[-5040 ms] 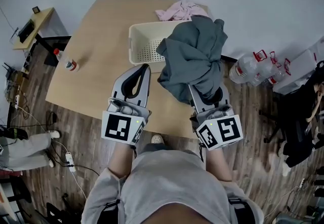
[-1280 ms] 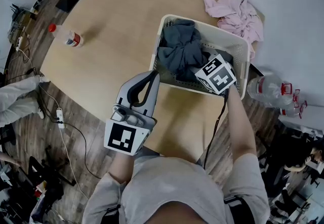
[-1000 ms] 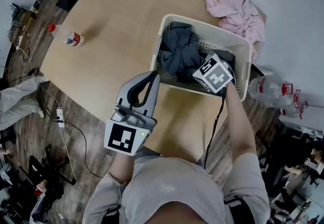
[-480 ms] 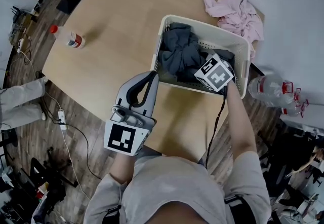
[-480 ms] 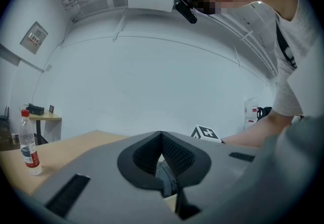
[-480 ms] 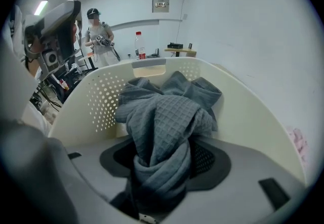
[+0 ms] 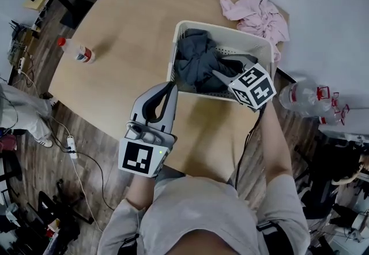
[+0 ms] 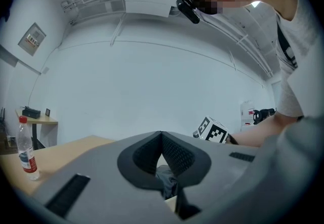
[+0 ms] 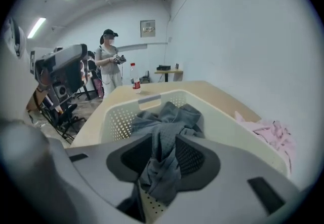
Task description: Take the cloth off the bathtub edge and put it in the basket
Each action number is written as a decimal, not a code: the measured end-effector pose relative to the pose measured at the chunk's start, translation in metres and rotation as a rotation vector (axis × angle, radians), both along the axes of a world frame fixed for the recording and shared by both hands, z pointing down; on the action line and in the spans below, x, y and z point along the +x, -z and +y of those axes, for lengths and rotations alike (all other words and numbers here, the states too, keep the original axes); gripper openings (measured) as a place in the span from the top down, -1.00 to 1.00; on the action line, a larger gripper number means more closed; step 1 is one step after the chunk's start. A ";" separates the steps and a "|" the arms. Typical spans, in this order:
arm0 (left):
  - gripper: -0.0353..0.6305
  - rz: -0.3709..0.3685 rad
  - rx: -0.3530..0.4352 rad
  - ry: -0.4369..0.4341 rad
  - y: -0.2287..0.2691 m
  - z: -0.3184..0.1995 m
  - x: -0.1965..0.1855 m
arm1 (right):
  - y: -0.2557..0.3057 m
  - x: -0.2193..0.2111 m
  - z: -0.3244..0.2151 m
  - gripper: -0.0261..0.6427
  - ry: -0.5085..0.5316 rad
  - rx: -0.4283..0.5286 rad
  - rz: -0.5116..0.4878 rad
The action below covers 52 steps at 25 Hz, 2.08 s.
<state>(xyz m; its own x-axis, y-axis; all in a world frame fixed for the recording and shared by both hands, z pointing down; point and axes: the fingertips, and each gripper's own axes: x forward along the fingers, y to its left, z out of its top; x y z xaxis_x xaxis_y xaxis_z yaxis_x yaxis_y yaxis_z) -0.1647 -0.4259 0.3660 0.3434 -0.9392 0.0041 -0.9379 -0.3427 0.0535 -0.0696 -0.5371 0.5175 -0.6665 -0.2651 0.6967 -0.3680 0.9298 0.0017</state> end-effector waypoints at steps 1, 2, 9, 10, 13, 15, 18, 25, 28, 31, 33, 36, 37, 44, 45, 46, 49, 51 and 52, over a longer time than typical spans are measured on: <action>0.90 0.000 0.006 -0.006 0.002 0.001 0.002 | 0.007 0.002 0.001 0.52 -0.022 0.003 -0.028; 0.90 0.000 0.013 -0.013 0.005 0.003 0.005 | 0.013 0.005 0.003 0.64 -0.045 0.011 -0.051; 0.90 -0.007 0.048 -0.052 0.019 0.015 0.016 | 0.048 0.022 0.017 0.89 -0.215 0.087 -0.203; 0.90 -0.009 0.051 -0.058 0.021 0.017 0.018 | 0.053 0.023 0.021 0.89 -0.227 0.100 -0.218; 0.90 -0.015 0.060 -0.079 0.026 0.022 0.023 | 0.069 0.024 0.034 0.89 -0.258 0.134 -0.260; 0.90 -0.016 0.068 -0.093 0.029 0.026 0.026 | 0.079 0.025 0.044 0.89 -0.278 0.151 -0.289; 0.90 -0.021 0.076 -0.117 0.033 0.033 0.031 | 0.092 0.029 0.058 0.89 -0.318 0.166 -0.335; 0.90 -0.030 0.097 -0.189 0.040 0.050 0.039 | 0.113 0.039 0.089 0.89 -0.408 0.213 -0.400; 0.90 -0.027 0.106 -0.223 0.042 0.059 0.044 | 0.122 0.044 0.106 0.89 -0.446 0.243 -0.416; 0.90 -0.025 0.113 -0.259 0.043 0.066 0.049 | 0.131 0.049 0.124 0.89 -0.482 0.266 -0.435; 0.90 -0.024 0.118 -0.282 0.043 0.071 0.053 | 0.137 0.052 0.135 0.89 -0.505 0.277 -0.453; 0.90 -0.023 0.124 -0.312 0.044 0.079 0.059 | 0.144 0.058 0.151 0.89 -0.531 0.293 -0.473; 0.90 -0.022 0.127 -0.322 0.045 0.082 0.062 | 0.146 0.060 0.156 0.89 -0.539 0.299 -0.479; 0.90 -0.013 0.136 -0.377 0.045 0.096 0.078 | 0.160 0.071 0.182 0.89 -0.581 0.333 -0.522; 0.90 -0.011 0.137 -0.382 0.046 0.098 0.080 | 0.162 0.072 0.185 0.89 -0.584 0.335 -0.527; 0.90 -0.010 0.139 -0.387 0.047 0.100 0.083 | 0.163 0.074 0.188 0.89 -0.586 0.337 -0.532; 0.90 -0.012 0.150 -0.396 0.051 0.105 0.090 | 0.168 0.078 0.195 0.89 -0.587 0.344 -0.544; 0.90 -0.017 0.156 -0.392 0.054 0.109 0.092 | 0.170 0.079 0.198 0.89 -0.585 0.347 -0.556; 0.90 -0.020 0.159 -0.387 0.055 0.110 0.093 | 0.171 0.080 0.200 0.89 -0.583 0.349 -0.562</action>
